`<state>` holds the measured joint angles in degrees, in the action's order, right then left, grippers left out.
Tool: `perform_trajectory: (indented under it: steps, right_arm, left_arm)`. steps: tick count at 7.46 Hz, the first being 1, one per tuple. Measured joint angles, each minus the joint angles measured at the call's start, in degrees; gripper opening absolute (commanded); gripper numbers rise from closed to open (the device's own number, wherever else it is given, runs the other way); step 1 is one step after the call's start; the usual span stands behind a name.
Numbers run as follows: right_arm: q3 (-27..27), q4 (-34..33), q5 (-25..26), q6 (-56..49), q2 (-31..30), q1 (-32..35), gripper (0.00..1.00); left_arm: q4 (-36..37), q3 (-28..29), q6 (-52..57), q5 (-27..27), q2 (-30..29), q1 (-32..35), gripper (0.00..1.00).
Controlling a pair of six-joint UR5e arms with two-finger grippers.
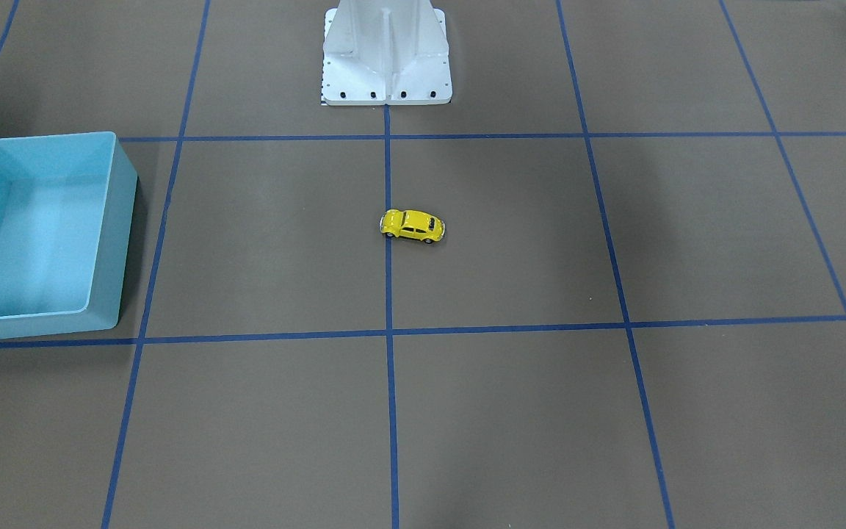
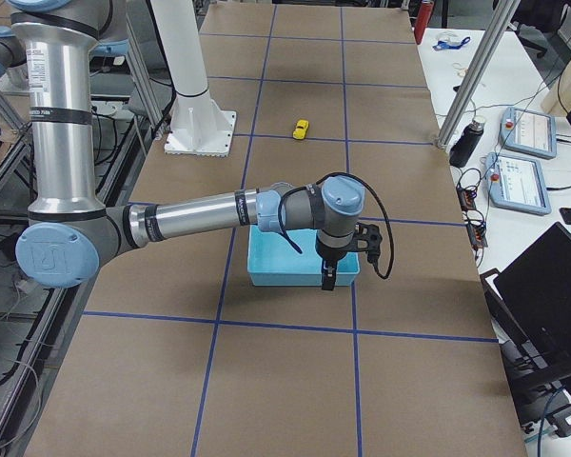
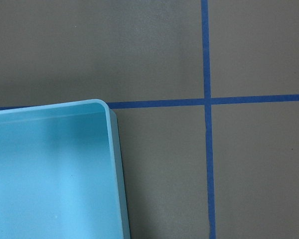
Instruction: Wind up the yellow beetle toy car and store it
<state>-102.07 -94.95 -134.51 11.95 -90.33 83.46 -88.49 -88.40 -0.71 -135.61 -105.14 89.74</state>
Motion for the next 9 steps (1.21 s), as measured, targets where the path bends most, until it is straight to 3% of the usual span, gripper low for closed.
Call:
perform_trajectory:
  steps: [6,9]
  right_arm:
    - [0.0,-0.1,-0.1,0.4,-1.0,-0.8,1.00]
    - [0.0,-0.1,-0.1,0.5,-1.3,-1.3,1.00]
  left_arm:
    - [-2.6,-2.7,-2.4,-1.0,1.6,-0.7,1.00]
    - [-4.3,-6.3,-20.2,-1.0,0.3,-7.7,1.00]
